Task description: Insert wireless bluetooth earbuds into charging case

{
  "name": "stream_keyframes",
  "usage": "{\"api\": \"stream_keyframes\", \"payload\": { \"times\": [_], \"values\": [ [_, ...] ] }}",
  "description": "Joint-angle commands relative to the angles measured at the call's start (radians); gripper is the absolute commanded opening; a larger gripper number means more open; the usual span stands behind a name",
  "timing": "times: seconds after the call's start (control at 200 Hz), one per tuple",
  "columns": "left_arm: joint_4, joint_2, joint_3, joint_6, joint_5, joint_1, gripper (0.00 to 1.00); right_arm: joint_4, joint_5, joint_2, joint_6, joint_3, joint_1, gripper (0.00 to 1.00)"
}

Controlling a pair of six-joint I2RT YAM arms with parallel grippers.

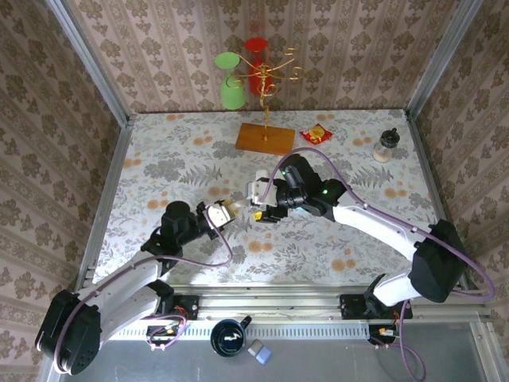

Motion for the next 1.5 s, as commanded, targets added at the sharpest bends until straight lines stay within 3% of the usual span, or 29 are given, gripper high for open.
{"api": "stream_keyframes", "payload": {
  "times": [0.0,0.3,0.445,0.645,0.88,1.01,1.095,1.17,1.31,1.49],
  "values": [
    [0.004,-0.002,0.036,0.023,0.034,-0.012,0.0,-0.027,-0.032,0.06,-0.118,0.076,0.024,0.66],
    [0.004,-0.004,0.036,0.019,0.027,-0.02,0.0,-0.1,-0.053,0.184,-0.136,0.172,0.058,0.45],
    [0.007,-0.001,0.036,0.021,0.02,-0.021,0.0,-0.138,-0.041,0.2,-0.142,0.183,0.058,0.23],
    [0.0,0.019,0.048,0.027,0.002,-0.03,0.0,-0.13,-0.054,0.189,-0.119,0.169,0.059,0.16],
    [0.083,0.001,0.009,0.025,-0.069,-0.032,0.6,-0.019,-0.037,0.148,0.001,0.099,0.015,0.13],
    [0.094,-0.027,-0.022,0.024,-0.107,-0.025,0.82,0.057,-0.03,0.125,0.143,0.05,-0.028,0.13],
    [0.072,-0.039,-0.03,0.025,-0.132,-0.023,0.92,0.162,0.088,0.107,0.359,0.003,-0.051,0.15],
    [0.043,-0.04,-0.029,0.029,-0.14,-0.021,1.0,0.15,0.177,0.104,0.578,0.01,-0.077,0.15],
    [0.018,-0.014,-0.014,0.028,-0.105,-0.018,1.0,0.164,0.134,0.096,0.885,-0.02,-0.138,0.14],
    [-0.022,0.057,0.034,-0.002,0.032,-0.004,1.0,0.156,0.013,0.122,1.213,-0.081,-0.199,0.14]
  ]
}}
